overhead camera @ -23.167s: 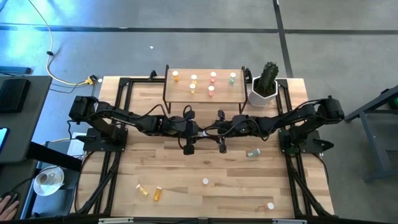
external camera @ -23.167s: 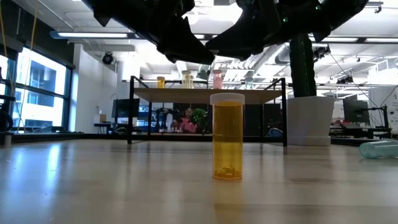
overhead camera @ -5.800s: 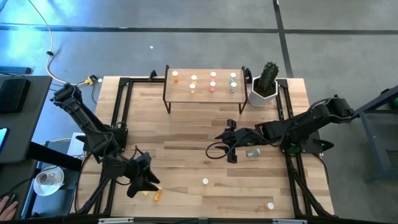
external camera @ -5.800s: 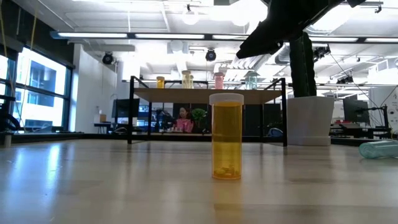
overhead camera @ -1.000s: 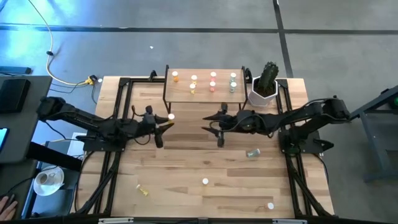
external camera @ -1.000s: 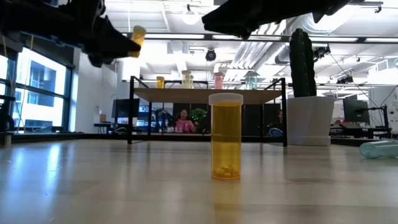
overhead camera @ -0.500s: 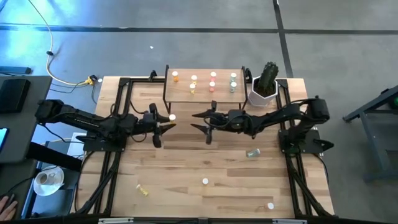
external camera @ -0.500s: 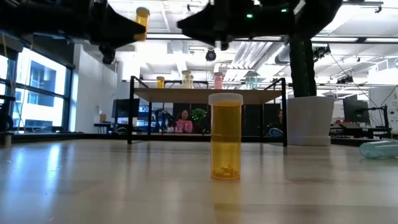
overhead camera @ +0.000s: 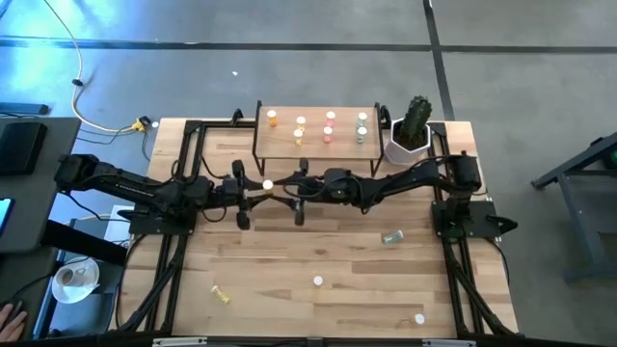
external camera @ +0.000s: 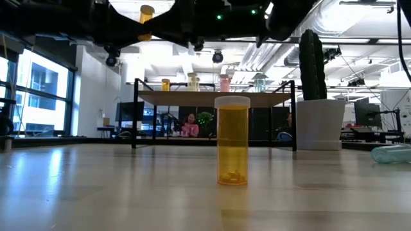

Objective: Pick and place medicine bottles onto shelf by color
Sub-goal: Put the left orange pill bottle on the shelf aligned with the other orange pill bottle

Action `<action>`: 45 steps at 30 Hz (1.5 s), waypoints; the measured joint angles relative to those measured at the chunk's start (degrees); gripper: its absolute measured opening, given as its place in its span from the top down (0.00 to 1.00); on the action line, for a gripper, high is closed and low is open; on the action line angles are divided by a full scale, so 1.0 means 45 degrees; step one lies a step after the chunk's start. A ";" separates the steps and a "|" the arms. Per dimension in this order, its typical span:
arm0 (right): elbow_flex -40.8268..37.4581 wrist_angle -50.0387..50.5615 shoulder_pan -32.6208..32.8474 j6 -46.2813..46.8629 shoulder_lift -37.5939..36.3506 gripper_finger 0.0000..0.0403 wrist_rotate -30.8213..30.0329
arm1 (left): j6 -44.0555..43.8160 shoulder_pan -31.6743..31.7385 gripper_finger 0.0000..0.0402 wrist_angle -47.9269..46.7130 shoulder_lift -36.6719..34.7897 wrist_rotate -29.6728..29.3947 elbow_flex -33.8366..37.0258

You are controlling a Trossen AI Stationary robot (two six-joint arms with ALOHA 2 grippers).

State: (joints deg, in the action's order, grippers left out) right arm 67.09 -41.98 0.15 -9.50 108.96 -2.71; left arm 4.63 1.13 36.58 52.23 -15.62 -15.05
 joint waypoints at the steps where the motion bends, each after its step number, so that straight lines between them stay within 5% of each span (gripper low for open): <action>1: 0.0055 0.0047 -0.0035 0.0000 0.0007 0.58 0.0007 | 0.0082 0.0005 0.78 -0.0010 0.0000 -0.0024 0.0000; 27: 0.0364 -0.0152 -0.0201 0.0467 0.0040 0.58 0.0513 | 0.0257 0.0000 0.78 -0.0068 0.0000 0.0015 0.0005; 38: 0.0364 -0.0190 -0.0205 0.0457 0.0040 0.78 0.1084 | 0.0262 -0.0005 0.78 -0.0034 0.0000 0.0039 0.0000; 45: 0.0364 -0.0153 -0.0205 0.0484 0.0040 0.81 0.1085 | 0.0262 -0.0005 0.78 -0.0044 0.0000 0.0031 0.0000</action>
State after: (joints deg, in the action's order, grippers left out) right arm 68.73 -42.67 -0.78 -7.32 109.14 2.17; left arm 5.80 1.10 36.38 52.23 -15.48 -15.05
